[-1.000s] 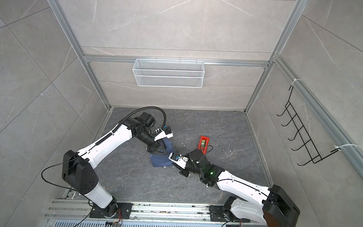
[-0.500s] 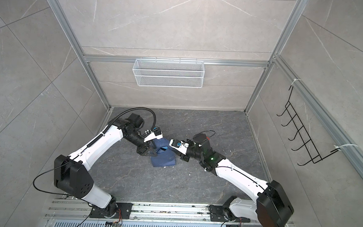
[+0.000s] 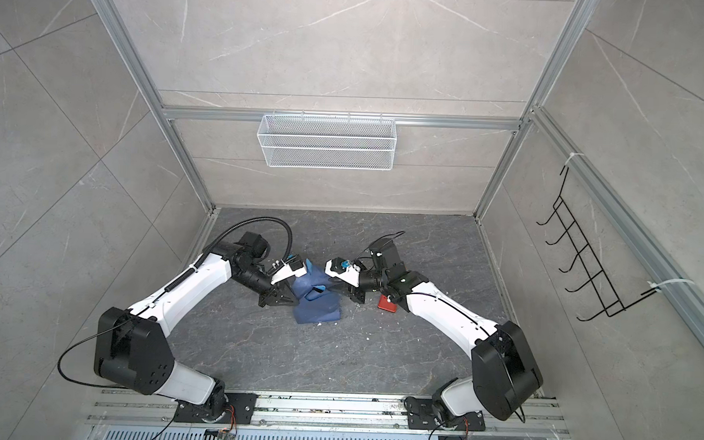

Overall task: Wrap a gift box in wrapping paper
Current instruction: Fold the seventh fold of the wrapping paper on the gift box.

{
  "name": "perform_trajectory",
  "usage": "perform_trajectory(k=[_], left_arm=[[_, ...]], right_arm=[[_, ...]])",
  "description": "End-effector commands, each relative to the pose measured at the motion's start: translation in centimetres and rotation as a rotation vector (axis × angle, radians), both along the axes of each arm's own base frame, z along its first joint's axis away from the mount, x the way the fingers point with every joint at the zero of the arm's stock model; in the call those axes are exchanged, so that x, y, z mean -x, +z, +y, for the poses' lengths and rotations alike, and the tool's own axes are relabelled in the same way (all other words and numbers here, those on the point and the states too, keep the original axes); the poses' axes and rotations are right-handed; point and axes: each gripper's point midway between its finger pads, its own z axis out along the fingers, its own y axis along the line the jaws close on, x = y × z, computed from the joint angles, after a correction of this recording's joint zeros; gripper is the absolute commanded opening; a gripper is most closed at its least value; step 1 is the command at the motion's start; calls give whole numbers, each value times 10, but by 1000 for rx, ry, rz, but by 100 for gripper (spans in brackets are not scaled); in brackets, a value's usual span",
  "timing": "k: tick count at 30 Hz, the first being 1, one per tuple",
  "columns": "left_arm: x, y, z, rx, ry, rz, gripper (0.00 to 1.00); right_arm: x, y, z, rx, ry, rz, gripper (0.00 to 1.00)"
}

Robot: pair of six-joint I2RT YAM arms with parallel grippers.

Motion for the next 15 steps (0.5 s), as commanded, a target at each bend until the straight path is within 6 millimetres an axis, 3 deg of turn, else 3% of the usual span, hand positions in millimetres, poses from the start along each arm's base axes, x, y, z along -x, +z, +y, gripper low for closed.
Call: perform_trajectory(k=[1, 5, 7, 15], left_arm=[[-12, 1, 0, 5, 40, -28, 9], [-21, 4, 7, 32, 84, -43, 10], [-23, 11, 9, 46, 109, -42, 16], [-26, 2, 16, 61, 161, -19, 13]], right_arm=[[-13, 17, -12, -50, -51, 35, 25], [-37, -20, -23, 54, -135, 126, 24], [-42, -36, -25, 65, -170, 170, 22], [-19, -71, -11, -6, -153, 311, 16]])
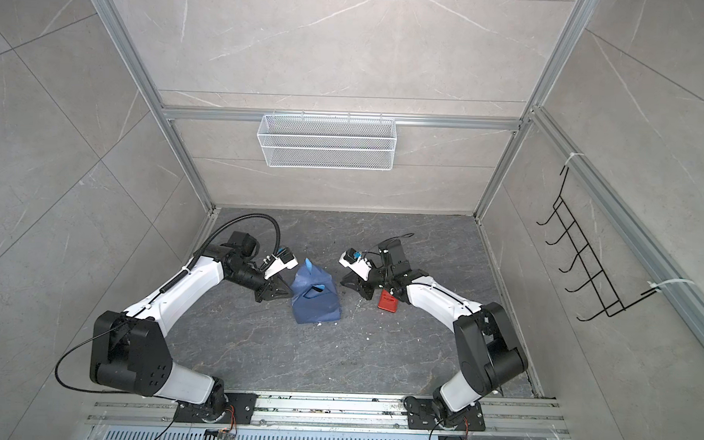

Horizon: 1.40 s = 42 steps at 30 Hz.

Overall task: Wrap a gift box in wrapping paper
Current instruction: Fold the seventh fold of the wrapping paper on the gift box.

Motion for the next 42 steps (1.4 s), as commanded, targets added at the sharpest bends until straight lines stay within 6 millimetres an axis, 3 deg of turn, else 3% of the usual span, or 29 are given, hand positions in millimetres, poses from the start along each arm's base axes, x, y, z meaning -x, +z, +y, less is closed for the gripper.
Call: perform_trajectory(k=[1, 6, 11, 14, 19, 24, 29, 33, 37, 42], left_arm=[[0, 14, -5, 52, 7, -7, 13], [-2, 15, -1, 8, -34, -40, 13], [-2, 49, 16, 45, -58, -127, 29], [1, 58, 28, 31, -50, -171, 36], [24, 65, 37, 39, -94, -208, 40], [57, 65, 22, 254, -264, -299, 45], [32, 53, 15, 266, -287, -390, 48], [10, 42, 7, 226, -298, -422, 50], [11, 27, -7, 208, -366, -413, 52], [15, 29, -20, 289, -409, -410, 55]], right_arm=[[14, 0, 15, -63, 16, 46, 16], [38, -12, 32, -63, 68, 74, 16], [48, -13, 43, -96, 80, 80, 16], [42, -16, 36, -56, 30, 46, 16], [48, 13, 24, -76, -6, -13, 17], [47, 38, 26, -114, -17, -24, 11], [37, 39, 45, -153, 30, 1, 0], [34, 44, 63, -181, 84, 11, 0], [38, 35, 81, -185, 144, 54, 0], [40, 23, 90, -198, 184, 102, 0]])
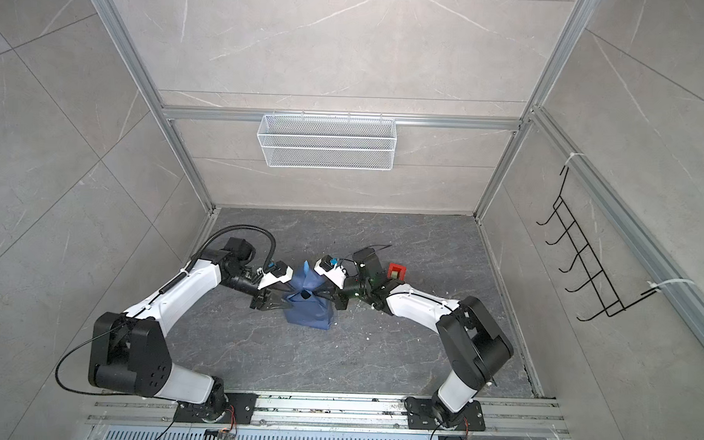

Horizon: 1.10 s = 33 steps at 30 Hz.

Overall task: Wrap a gift box in wrapping paper
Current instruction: Fold the seventh fold of the wrapping paper on the gift box.

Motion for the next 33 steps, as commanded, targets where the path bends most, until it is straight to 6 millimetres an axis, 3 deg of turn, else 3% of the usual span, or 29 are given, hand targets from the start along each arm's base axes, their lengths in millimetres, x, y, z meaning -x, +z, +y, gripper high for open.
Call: perform_trajectory(k=[1, 15, 25, 30, 33], left_arm=[[-2, 13, -11, 93, -68, -69, 56], [10, 38, -31, 278, -224, -150, 60], [7, 25, -46, 283, -282, -165, 60], [9, 22, -51, 290, -286, -131, 47], [10, 19, -51, 285, -276, -111, 24]], right_arm=[[1, 1, 11, -33, 53, 35, 0], [4, -29, 12, 25, 83, 100, 0], [9, -41, 8, 51, 90, 108, 0], [10, -39, 7, 43, 95, 101, 0], [10, -42, 6, 63, 88, 99, 0]])
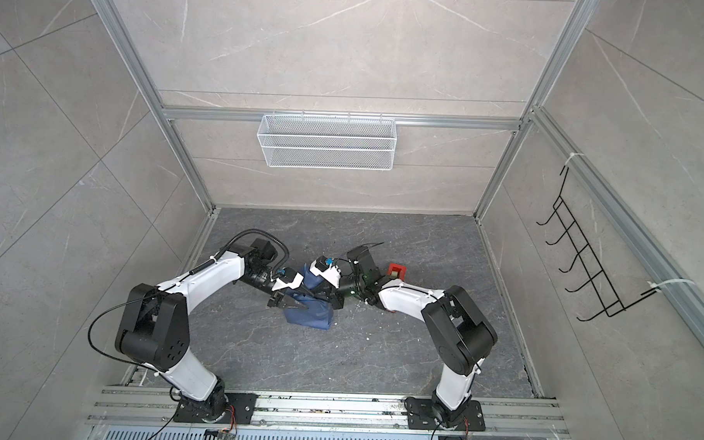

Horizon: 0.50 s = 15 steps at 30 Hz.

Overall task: Wrap a gift box in wrapping paper
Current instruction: Fold the seventh fold of the wrapping paper on the gift box.

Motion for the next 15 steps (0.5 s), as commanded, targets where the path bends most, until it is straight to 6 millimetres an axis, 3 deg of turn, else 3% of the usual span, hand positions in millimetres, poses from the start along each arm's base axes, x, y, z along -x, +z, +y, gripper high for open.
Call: perform_trajectory(k=[1, 8, 12, 15], left_arm=[[-1, 14, -4, 58, 3, 2, 15], [2, 11, -3, 57, 10, -1, 0], [4, 13, -3, 62, 11, 1, 0], [4, 9, -4, 66, 9, 13, 0]], right_arm=[[11, -31, -7, 78, 3, 78, 0], [9, -31, -7, 81, -2, 68, 0], [10, -11, -11, 57, -15, 23, 0], [8, 13, -26, 48, -74, -31, 0]])
